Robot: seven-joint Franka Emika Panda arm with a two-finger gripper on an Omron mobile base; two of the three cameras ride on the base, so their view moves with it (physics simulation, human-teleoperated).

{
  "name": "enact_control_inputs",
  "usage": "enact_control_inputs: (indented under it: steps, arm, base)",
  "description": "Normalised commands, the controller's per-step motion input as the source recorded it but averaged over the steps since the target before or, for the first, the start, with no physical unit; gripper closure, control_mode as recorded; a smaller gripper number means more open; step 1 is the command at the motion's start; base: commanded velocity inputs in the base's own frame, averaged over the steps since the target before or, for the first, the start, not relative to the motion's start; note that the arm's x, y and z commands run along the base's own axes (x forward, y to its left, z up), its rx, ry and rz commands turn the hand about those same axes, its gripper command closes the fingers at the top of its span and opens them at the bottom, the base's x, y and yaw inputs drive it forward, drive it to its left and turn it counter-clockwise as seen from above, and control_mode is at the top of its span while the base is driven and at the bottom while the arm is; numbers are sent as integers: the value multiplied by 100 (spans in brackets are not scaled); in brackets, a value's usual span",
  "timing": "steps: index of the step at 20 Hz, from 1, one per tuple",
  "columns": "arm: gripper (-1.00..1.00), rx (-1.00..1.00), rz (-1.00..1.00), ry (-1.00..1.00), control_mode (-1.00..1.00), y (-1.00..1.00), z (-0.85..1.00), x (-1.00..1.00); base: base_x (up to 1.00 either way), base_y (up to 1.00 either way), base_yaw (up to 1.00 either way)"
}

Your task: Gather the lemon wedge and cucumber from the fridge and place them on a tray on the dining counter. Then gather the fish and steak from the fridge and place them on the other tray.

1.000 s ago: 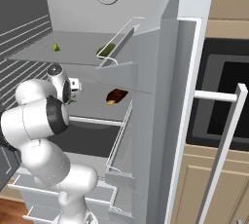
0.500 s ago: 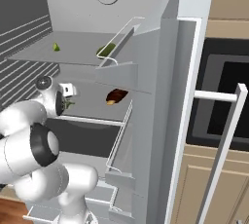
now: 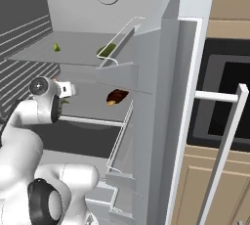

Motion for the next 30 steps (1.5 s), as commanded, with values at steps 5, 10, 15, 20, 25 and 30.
enact_control_inputs:
  steps: [5, 10, 15, 20, 25, 30]
  arm:
    - [100, 3, -1, 5, -100, -18, 81, -73]
    - [100, 0, -5, 13, -100, -15, 44, -83]
    - [100, 0, -5, 14, -100, -22, 22, -90]
    - [100, 0, -3, 13, -100, -27, 37, -90]
    - [100, 0, -1, 9, -100, -24, 31, -83]
    - [100, 0, 0, 5, -100, -14, 20, -67]
  base:
    - [0, 0, 0]
    - [0, 0, 0]
    - [0, 0, 0]
    - [0, 0, 0]
    - [0, 0, 0]
    - [0, 0, 0]
